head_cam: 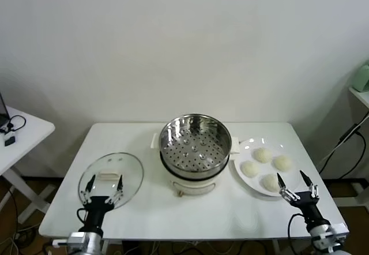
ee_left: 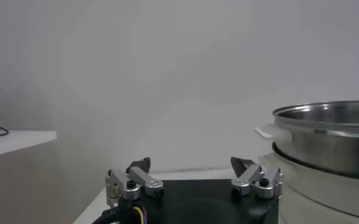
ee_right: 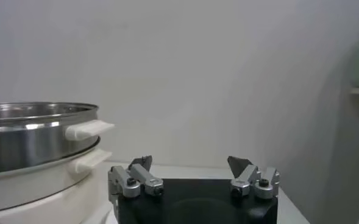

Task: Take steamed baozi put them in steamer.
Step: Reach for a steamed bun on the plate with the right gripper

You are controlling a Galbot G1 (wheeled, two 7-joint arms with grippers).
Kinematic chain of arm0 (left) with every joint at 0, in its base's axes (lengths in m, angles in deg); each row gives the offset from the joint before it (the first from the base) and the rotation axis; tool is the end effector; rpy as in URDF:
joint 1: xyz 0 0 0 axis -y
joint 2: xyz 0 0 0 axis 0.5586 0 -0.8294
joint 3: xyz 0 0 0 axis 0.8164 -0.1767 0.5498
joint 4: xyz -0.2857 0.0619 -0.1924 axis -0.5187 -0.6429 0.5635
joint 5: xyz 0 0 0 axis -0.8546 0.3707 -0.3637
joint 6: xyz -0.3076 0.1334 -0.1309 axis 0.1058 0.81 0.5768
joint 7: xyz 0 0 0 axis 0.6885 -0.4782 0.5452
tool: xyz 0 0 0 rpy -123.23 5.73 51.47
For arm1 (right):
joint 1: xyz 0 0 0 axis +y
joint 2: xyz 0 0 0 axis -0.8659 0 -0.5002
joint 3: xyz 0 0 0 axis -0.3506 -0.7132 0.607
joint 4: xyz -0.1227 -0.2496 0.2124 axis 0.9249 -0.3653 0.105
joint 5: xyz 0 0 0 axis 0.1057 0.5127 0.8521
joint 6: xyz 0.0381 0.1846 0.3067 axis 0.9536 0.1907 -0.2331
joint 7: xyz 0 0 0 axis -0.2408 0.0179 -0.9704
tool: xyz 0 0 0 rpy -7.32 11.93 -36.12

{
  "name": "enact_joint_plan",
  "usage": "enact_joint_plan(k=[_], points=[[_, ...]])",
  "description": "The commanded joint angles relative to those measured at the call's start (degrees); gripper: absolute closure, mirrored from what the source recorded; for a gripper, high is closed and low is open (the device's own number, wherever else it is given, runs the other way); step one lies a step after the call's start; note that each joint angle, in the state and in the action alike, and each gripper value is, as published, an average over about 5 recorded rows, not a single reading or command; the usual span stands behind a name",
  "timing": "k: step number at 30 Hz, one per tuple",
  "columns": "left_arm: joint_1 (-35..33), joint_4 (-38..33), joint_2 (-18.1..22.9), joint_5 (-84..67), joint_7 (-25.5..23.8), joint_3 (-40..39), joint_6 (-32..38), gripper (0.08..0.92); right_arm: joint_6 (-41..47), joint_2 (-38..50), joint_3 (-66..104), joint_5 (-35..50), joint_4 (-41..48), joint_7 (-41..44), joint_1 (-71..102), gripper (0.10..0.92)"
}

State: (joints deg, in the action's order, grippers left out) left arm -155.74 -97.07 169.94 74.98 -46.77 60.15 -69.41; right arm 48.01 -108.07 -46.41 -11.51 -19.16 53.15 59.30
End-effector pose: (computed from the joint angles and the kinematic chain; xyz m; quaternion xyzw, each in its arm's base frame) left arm 0.1659 0.0626 -0.3514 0.0221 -0.9983 -0.0399 0.0365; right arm 0.1968 -0.1872 -0.3512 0.0422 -0.9984 0.0233 0.0297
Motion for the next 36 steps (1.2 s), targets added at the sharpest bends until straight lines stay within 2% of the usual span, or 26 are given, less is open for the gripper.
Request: enact_joint_plan(k=[1, 7, 12, 19, 27, 36], points=[[0.3, 0.5, -0.5, 0.0, 0.4, -0.4, 0.3, 0.177, 4.9, 4.1, 1.5, -4.6, 0.2, 1.1, -4.8, 0.203], [1.4, 2.2, -1.2, 0.4, 2.5, -1.6, 1.3, 0.177, 12.8, 15.7, -1.9, -8.8, 4.4, 6.0, -14.5, 0.203], [1.9, 2.9, -1.4, -0.1, 3.1, -2.7, 1.4, 0.177, 16.4, 28.0, -11.0, -11.7, 12.8, 17.2, -26.2, 0.203], [2.4, 2.8, -2.1, 0.0, 3.3, -4.2, 1.3, 0.177, 14.6, 36.7, -34.5, -18.2, 25.7, 33.0, -49.6, 0.203], [3.5, 3.6, -3.3, -0.1, 3.9, -4.5, -0.5, 0.177, 8.7, 35.4, -65.1, -27.1, 39.9, 50.0, -80.3, 0.203], [4.8, 4.1, -4.2, -0.6, 4.2, -4.8, -1.9, 0.177, 3.4, 21.7, -84.0, -34.7, 58.5, 58.6, -97.8, 0.203]])
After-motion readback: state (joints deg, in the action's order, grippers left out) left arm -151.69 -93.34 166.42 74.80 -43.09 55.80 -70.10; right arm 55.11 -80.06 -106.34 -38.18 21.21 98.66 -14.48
